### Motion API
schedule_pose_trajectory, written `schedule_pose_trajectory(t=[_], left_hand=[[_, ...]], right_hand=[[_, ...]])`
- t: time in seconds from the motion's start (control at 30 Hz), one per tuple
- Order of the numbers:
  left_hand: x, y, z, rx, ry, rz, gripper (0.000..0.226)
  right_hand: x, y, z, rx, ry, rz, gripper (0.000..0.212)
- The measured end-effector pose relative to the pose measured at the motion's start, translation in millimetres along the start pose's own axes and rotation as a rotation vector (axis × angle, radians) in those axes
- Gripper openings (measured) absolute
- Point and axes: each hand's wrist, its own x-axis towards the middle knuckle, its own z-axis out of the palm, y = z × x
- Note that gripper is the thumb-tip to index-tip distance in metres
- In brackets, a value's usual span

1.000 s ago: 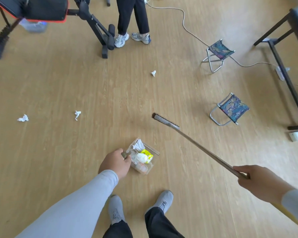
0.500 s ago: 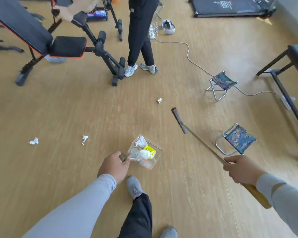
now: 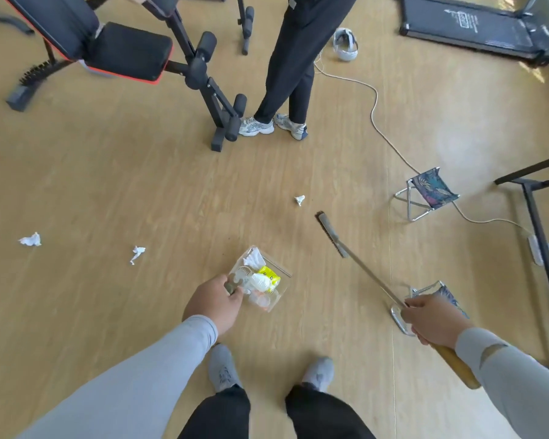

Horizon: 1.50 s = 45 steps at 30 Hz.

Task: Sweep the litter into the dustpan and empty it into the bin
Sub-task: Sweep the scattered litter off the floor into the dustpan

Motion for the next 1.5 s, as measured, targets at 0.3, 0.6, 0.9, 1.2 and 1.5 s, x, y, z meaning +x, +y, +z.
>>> schedule_pose_trajectory(t=[0.3,0.6,0.9,1.2,1.5], left_hand=[[50,73,52,-0.075,0.064,-0.180,0.012],[81,115,103,-0.065,0.110,-0.297,0.018],[96,112,102,-0.037,0.129,-0.303,0.021],[91,114,99,-0.077,0.132,-0.291,0.029],[89,104,97,-0.066,0.120,-0.281,0.028]], right_hand=[[157,-73,-86,-0.243,0.026,-0.141,0.036],[272,-143,-128,-0.532,-0.012,-0.237,0.023],[284,-129,-123,-0.761,-0.291,-0.372,0.014],[245,-114,-169,-0.635,-0.249,-0.380,0.030],[230,-132,-121,-0.629,-0.316,-0.358,0.041]])
